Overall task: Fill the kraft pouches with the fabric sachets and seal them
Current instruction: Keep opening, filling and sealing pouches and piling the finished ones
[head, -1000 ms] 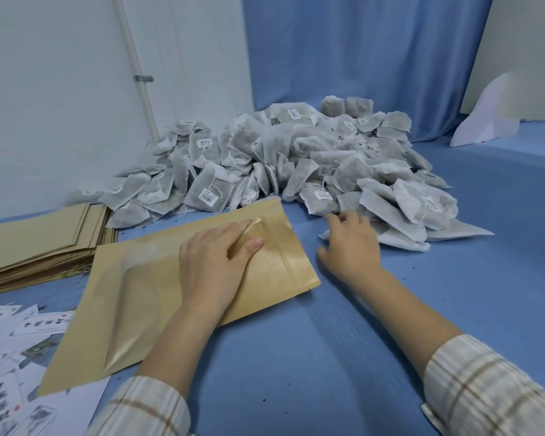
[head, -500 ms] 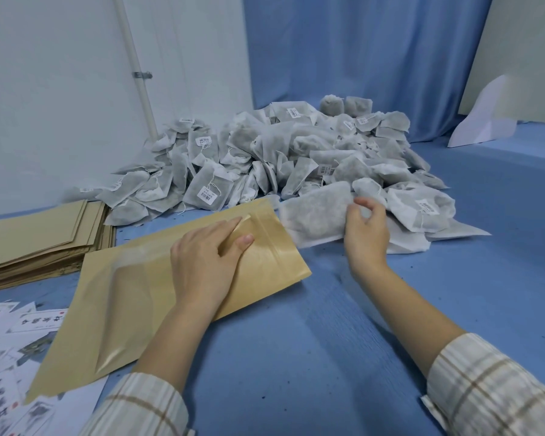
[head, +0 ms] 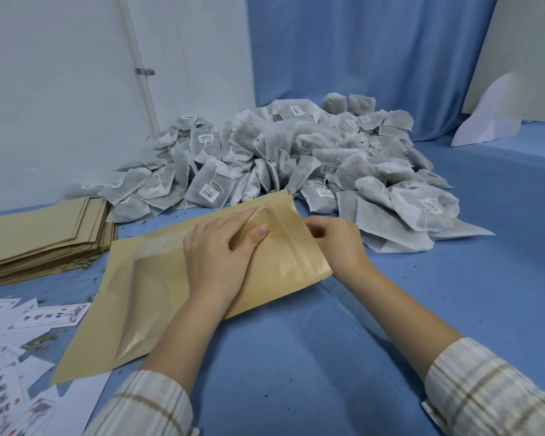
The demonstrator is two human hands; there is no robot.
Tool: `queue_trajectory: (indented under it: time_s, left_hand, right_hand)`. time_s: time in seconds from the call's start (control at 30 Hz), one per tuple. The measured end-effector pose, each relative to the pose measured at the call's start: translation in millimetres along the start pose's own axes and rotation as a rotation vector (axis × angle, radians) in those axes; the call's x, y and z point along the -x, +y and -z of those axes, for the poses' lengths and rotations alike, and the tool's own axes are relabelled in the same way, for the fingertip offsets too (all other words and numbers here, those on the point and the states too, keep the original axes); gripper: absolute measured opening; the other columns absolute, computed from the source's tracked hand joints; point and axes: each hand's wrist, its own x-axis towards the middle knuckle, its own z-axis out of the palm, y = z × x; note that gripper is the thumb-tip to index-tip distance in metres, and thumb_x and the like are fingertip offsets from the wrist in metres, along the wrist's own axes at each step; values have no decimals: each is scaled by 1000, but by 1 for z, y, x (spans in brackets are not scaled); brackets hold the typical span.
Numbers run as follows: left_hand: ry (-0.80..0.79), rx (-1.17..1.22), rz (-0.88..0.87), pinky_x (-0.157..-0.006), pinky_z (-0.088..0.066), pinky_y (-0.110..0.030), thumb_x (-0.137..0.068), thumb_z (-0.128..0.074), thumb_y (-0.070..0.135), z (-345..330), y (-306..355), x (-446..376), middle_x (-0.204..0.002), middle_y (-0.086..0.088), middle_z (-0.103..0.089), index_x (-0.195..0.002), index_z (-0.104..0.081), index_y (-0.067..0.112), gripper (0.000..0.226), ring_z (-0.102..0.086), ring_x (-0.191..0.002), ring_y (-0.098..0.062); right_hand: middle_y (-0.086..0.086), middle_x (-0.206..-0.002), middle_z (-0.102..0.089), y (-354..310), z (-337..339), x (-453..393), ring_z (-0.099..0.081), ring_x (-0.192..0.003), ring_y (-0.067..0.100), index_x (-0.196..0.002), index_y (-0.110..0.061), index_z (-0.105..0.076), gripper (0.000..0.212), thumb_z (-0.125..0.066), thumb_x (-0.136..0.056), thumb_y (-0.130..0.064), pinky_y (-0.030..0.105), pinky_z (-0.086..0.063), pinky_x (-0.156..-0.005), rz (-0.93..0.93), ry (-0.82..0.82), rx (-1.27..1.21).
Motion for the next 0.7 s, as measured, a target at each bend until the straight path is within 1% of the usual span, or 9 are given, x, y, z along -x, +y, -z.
queue_trajectory:
  time_s: [0.1,0.2,0.27,0.33,0.4,0.47,0.5,0.6,0.7]
  left_hand:
    - [-149,4,-95,-101,-35,-41,-82,-64,50,-4,4,5,-110,17,-67,-111,-67,39,31,-56,-106,-13]
    - [-300,38,-167,-101,-36,-37,-79,-59,55,-9,9,10,-112,20,-67,-112,-67,39,37,-57,-108,-7]
    - [-318,23,-164,-101,-35,-31,-80,-61,52,-13,9,10,-112,20,-67,-112,-67,40,35,-57,-107,-5]
    - [-270,-3,-136,-99,-34,-26,-81,-64,47,-13,7,9,-112,19,-67,-112,-68,40,32,-57,-106,-6]
    - [-193,-38,-105,-100,-37,-33,-81,-67,45,-11,4,8,-111,16,-68,-111,-68,38,31,-58,-106,-10]
    - [-120,-71,-74,-97,-40,-38,-80,-68,44,-8,2,5,-109,12,-70,-110,-69,36,31,-60,-104,-16]
    - [-100,-78,-57,-95,-40,-38,-80,-68,44,-7,1,4,-109,10,-70,-111,-69,35,32,-61,-103,-18]
    - [-90,-74,-30,-95,-41,-39,-80,-68,44,-5,-2,4,-109,9,-70,-111,-69,34,33,-61,-103,-18]
    - [-93,-87,-38,-95,-38,-35,-80,-67,44,-6,-2,5,-109,10,-70,-112,-69,34,33,-60,-102,-18]
  right_hand:
    - [-17,-57,-56,-6,5,3,-47,-54,-8,-61,-32,-61,35,-57,-87,-9,17,-39,-55,-41,-320,-125]
    - [-7,-76,-54,-4,12,9,-54,-62,-1,-78,-21,-53,24,-46,-95,-5,11,-45,-55,-304,-752,-212]
    - [-4,-77,-50,-2,13,8,-51,-61,1,-81,-13,-54,19,-45,-95,-4,6,-42,-50,-309,-803,-89]
    - [-5,-76,-49,-1,10,2,-45,-64,5,-76,-17,-52,21,-48,-94,-7,9,-37,-50,-141,-644,102]
    - [0,-74,-56,6,8,-4,-50,-69,15,-68,-17,-55,22,-53,-89,-12,19,-35,-56,13,-285,184]
    - [0,-96,-62,20,11,-10,-53,-93,20,-90,-19,-66,11,-57,-85,-21,27,-39,-73,91,93,386]
    - [3,-111,-57,27,14,-12,-48,-104,24,-104,-18,-62,22,-57,-83,-21,32,-37,-80,81,194,619]
    - [17,-126,-39,44,20,-15,-41,-110,32,-125,-10,-39,47,-51,-79,-10,39,-35,-83,-130,208,1073]
    - [17,-120,-48,51,26,-17,-49,-107,34,-131,-9,-32,47,-47,-86,-7,38,-41,-80,-222,132,1079]
